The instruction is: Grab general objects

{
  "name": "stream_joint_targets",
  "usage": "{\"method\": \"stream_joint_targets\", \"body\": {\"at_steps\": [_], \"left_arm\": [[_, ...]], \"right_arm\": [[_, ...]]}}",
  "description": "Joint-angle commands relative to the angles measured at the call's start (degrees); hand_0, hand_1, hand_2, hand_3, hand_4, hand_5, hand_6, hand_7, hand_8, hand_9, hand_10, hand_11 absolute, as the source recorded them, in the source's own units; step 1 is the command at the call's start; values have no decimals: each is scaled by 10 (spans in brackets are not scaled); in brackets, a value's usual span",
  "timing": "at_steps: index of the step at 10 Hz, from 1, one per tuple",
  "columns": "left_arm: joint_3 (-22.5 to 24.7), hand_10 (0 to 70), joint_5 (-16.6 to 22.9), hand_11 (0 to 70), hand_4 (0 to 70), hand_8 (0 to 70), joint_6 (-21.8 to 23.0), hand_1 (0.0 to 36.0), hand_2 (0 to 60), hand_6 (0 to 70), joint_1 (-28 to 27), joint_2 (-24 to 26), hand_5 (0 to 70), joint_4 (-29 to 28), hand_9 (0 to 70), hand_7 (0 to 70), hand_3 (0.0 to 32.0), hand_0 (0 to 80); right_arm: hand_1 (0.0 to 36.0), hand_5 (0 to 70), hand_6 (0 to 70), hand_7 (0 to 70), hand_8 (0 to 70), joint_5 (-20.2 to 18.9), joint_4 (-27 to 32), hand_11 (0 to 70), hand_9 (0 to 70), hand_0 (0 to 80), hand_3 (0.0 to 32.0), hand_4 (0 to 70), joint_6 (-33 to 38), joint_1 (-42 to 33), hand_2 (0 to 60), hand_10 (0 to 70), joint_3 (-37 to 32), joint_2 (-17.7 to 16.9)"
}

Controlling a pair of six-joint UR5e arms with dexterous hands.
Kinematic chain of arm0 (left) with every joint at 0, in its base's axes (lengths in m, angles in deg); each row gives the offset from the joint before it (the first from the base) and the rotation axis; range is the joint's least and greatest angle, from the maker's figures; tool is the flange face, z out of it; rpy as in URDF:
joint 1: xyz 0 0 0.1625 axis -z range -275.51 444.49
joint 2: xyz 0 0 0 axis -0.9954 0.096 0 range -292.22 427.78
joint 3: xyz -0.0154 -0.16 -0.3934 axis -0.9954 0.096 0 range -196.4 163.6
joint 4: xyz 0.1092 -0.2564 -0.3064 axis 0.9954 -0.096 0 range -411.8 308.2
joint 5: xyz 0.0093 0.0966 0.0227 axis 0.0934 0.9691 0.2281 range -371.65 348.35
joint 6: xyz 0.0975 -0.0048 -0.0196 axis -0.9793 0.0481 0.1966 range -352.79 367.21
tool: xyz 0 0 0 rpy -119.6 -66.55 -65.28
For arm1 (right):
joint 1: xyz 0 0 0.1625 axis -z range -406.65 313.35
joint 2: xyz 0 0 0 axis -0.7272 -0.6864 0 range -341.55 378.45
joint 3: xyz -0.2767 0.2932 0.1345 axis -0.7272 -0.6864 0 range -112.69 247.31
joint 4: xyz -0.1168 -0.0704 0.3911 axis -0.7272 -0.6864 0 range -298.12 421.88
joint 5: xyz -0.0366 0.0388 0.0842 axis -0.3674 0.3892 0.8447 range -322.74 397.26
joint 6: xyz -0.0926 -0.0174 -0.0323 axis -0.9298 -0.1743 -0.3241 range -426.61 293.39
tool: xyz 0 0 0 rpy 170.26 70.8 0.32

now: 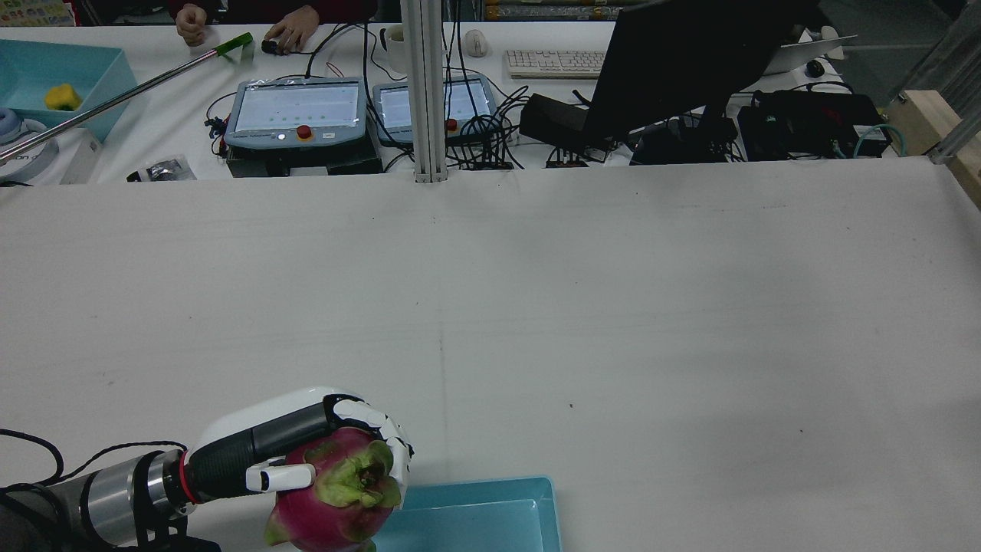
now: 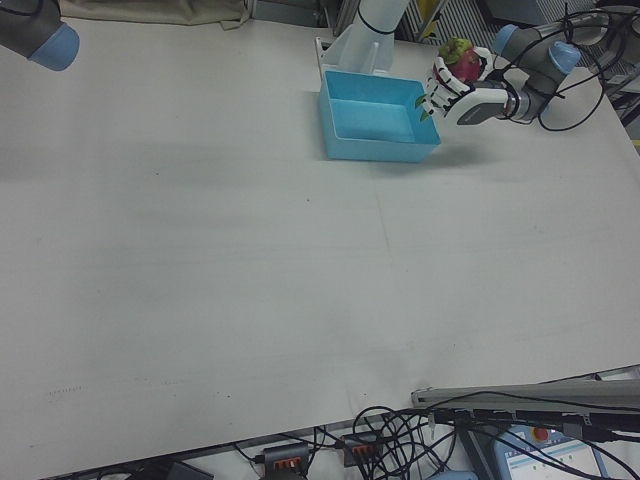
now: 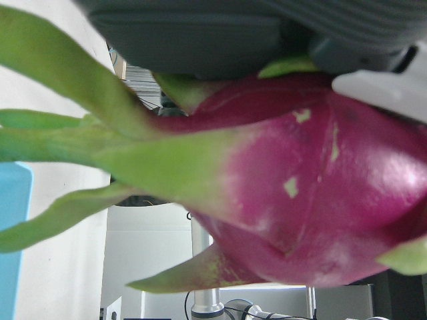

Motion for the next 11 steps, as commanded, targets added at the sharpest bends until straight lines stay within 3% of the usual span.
{"method": "stream_joint_targets", "body": {"at_steps": [1, 5, 9, 10, 11], "left_arm": [[4, 700, -1, 700, 700, 700, -20, 125, 600, 700, -29, 54, 700, 65, 700, 700, 0, 405], [3, 700, -21, 700, 700, 700, -37, 124, 600, 700, -61, 94, 700, 97, 700, 700, 0, 408], [-2, 700, -44, 700, 700, 700, -41, 107, 600, 700, -69, 94, 700, 96, 700, 700, 0, 401], [-6, 700, -44, 700, 700, 700, -39, 13, 600, 700, -80, 94, 619, 95, 700, 700, 0, 441], [-9, 700, -43, 700, 700, 700, -40, 0, 409, 700, -88, 97, 601, 95, 700, 700, 0, 454]], "right_arm": [[0, 0, 0, 0, 0, 0, 0, 0, 0, 0, 0, 0, 0, 0, 0, 0, 0, 0], [0, 0, 0, 0, 0, 0, 0, 0, 0, 0, 0, 0, 0, 0, 0, 0, 0, 0], [0, 0, 0, 0, 0, 0, 0, 0, 0, 0, 0, 0, 0, 0, 0, 0, 0, 0], [0, 0, 0, 0, 0, 0, 0, 0, 0, 0, 0, 0, 0, 0, 0, 0, 0, 0], [0, 0, 0, 0, 0, 0, 0, 0, 0, 0, 0, 0, 0, 0, 0, 0, 0, 0]]}}
